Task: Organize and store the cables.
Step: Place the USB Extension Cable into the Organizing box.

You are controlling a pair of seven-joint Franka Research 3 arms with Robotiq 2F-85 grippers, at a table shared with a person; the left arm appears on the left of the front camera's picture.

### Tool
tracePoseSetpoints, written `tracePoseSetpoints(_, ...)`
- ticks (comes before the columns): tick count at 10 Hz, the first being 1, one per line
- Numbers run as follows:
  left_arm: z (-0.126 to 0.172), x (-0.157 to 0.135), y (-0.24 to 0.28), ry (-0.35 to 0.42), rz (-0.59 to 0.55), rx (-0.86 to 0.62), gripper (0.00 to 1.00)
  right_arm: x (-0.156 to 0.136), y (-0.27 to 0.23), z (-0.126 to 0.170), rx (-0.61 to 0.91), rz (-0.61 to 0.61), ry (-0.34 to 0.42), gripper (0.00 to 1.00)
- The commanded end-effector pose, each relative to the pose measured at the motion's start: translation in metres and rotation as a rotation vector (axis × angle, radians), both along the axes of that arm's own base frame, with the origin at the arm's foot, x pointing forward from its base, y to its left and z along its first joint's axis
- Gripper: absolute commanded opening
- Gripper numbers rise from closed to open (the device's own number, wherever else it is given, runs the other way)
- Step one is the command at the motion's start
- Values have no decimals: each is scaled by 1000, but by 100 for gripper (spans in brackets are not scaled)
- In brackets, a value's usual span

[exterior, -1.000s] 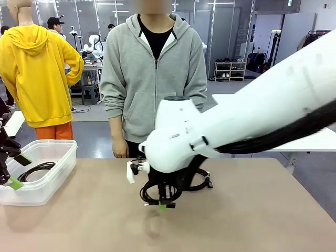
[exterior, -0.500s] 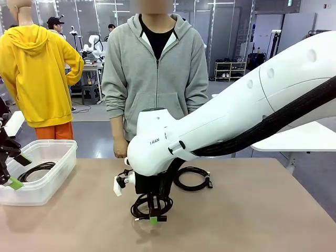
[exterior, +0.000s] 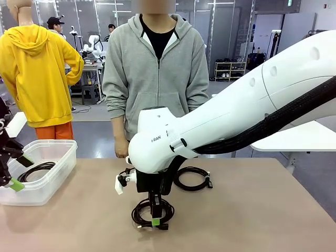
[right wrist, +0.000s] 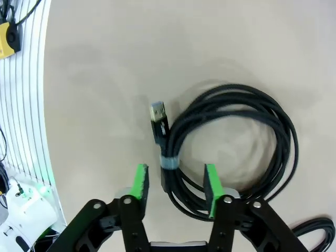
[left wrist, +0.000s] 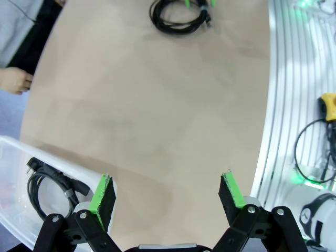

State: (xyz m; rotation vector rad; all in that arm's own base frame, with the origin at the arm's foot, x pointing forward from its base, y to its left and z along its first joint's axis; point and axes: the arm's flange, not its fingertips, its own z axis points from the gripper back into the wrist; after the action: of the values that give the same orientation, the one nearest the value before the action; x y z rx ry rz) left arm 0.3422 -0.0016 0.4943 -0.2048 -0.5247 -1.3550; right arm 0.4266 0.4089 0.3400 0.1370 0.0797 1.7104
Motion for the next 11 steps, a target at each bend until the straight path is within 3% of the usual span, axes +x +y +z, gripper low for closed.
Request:
tracePoseSetpoints(1,-1,-5,-11,16,-87,-17,100,-9,-10,8,13,-54,-21,100)
tracePoseSetpoints(3,-4,-12,-38,37,-157,-9,100,-12,-37,29,67,-113,-43,100)
tracePoseSetpoints(4,-5,-14,-56,46,-182,-19,100,-15,-61,44,97,-155,-66,95)
tracePoseSetpoints(5,-6,-15,-83,64,-208,-34,100,-19,-93,62,142,-207,-81,100)
tracePoseSetpoints(7,-6,-1,-127,87,-215,-16,100,-30,-157,87,310,-280,-74,100)
tracePoseSetpoints(10,-22,7,-219,137,-264,-3,100,-59,-246,114,409,-354,-153,100)
tracePoseSetpoints(11,-27,12,-251,147,-235,8,100,-69,-274,118,446,-380,-169,100)
